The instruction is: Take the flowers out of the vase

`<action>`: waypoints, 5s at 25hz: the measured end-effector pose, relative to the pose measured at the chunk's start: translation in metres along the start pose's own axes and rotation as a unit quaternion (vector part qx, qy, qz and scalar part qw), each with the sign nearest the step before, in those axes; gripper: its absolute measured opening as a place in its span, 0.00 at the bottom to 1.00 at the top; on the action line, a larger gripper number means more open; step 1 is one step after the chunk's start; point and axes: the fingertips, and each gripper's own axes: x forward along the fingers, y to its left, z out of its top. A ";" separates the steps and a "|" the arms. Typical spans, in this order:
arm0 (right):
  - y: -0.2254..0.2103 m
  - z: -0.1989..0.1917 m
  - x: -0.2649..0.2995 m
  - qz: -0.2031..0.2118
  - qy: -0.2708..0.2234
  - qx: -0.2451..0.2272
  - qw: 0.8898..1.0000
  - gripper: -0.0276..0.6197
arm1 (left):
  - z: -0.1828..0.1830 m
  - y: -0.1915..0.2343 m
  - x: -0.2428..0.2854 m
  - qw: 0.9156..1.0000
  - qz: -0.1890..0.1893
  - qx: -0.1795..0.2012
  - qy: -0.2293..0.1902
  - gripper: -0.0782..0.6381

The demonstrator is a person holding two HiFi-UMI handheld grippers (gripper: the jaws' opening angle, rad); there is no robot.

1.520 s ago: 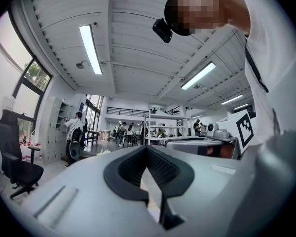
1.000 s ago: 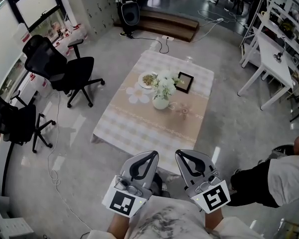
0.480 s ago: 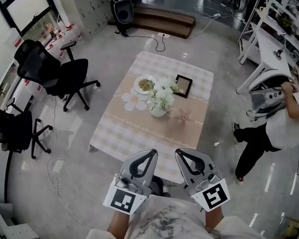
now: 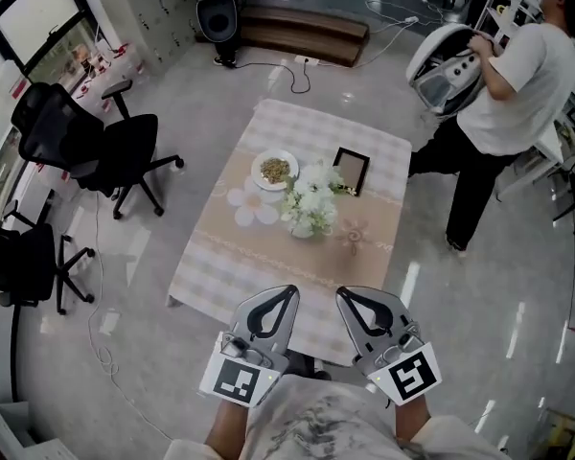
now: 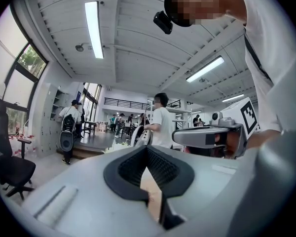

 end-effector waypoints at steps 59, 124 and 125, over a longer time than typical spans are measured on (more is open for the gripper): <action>-0.074 -0.085 0.058 -0.048 0.096 0.049 0.993 0.07 | -0.113 0.090 0.121 0.992 -0.079 0.052 0.083 0.65; -0.084 -0.111 0.037 -0.071 0.121 0.065 0.988 0.07 | -0.102 0.118 0.167 1.000 -0.007 0.008 0.007 0.19; -0.084 -0.111 0.037 -0.071 0.121 0.065 0.988 0.07 | -0.102 0.118 0.166 1.000 -0.007 0.008 0.007 0.19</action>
